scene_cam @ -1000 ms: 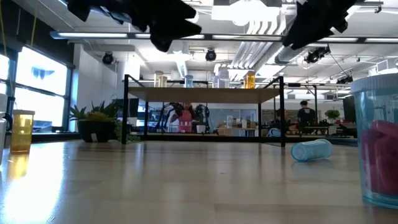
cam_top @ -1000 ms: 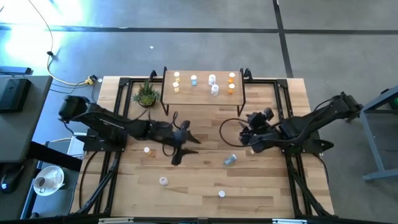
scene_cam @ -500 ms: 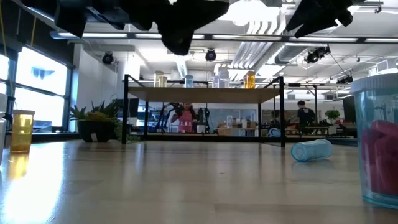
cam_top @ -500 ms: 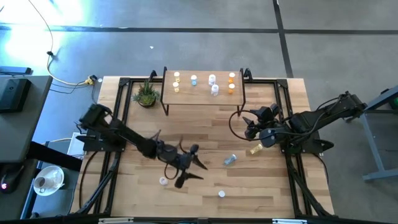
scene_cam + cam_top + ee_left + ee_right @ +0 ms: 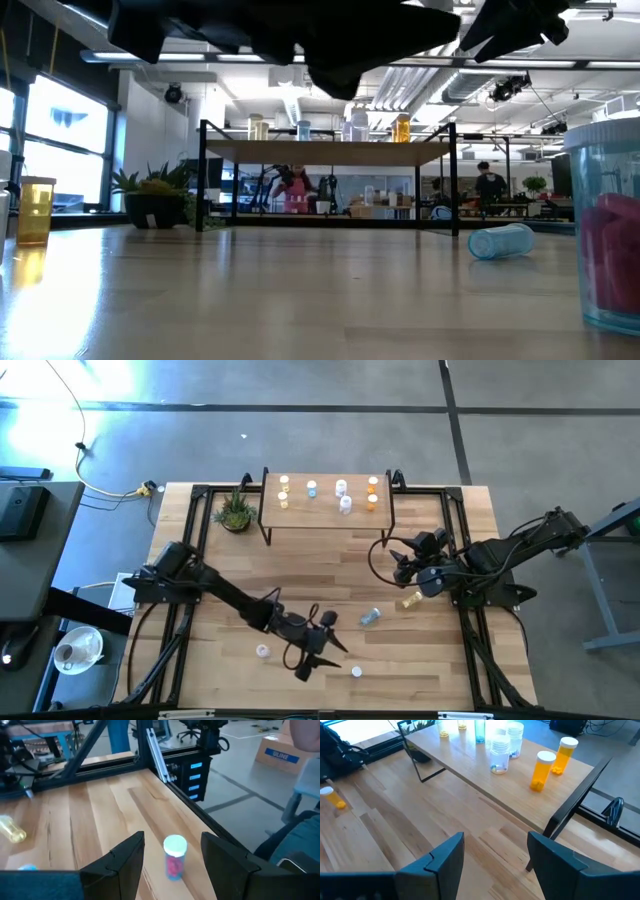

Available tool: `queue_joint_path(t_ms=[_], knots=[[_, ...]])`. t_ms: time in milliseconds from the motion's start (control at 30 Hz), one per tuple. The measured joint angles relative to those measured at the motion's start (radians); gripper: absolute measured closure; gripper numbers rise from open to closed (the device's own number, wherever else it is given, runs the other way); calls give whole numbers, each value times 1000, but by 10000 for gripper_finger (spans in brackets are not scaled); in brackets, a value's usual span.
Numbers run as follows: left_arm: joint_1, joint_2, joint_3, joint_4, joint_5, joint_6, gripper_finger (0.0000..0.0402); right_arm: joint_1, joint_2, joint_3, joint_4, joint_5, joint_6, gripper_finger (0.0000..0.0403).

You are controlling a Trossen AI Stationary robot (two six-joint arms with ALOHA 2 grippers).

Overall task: Pick and place medicine bottles onto shelf by color
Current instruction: Put the bottom blue pill bottle on the shelf

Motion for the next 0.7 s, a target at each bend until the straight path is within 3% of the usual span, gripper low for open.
queue_joint_path(t_ms=[700], knots=[[2, 180, 165, -82, 21, 46, 216, 0, 2, 0, -9, 0, -2, 194]])
